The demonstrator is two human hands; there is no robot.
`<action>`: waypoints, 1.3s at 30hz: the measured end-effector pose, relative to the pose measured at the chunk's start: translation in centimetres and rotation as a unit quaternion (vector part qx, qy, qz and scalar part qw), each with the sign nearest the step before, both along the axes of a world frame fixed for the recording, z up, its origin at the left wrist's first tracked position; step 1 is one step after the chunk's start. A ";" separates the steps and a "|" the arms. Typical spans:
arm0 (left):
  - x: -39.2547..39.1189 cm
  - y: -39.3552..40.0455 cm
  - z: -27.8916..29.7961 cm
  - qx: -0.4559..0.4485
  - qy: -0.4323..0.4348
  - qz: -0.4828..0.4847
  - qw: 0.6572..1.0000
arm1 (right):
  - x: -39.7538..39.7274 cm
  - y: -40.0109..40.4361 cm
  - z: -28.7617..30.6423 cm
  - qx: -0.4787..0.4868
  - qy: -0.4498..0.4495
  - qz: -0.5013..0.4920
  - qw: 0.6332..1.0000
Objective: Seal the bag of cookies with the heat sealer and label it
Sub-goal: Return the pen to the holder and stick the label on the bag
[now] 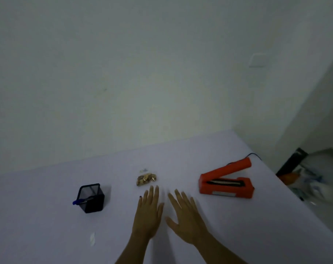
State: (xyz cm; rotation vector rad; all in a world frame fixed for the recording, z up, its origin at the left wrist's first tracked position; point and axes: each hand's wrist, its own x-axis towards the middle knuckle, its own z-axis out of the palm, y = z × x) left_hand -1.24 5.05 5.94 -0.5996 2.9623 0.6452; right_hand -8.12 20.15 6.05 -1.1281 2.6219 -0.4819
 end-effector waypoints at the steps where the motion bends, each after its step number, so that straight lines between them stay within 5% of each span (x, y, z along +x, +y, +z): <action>1: 0.1 0.6 0.7 -0.006 0.007 -0.009 1.000 | 0.3 1.0 0.6 -0.007 0.006 -0.007 1.000; 9: -1.9 3.3 4.2 -0.064 0.067 -0.064 0.994 | -3.9 13.1 4.4 -0.035 0.077 -0.090 0.992; 16: -8.6 9.3 4.0 -0.073 0.051 -0.077 0.993 | -12.4 23.5 2.0 0.053 0.092 -0.162 0.981; 28: -17.3 17.3 0.3 0.006 -0.005 -0.040 0.999 | -21.0 26.8 -5.0 0.190 0.071 -0.051 0.978; 39: -18.6 19.9 -1.8 0.078 0.006 0.033 0.996 | -23.8 27.6 -5.6 0.144 -0.010 0.008 0.990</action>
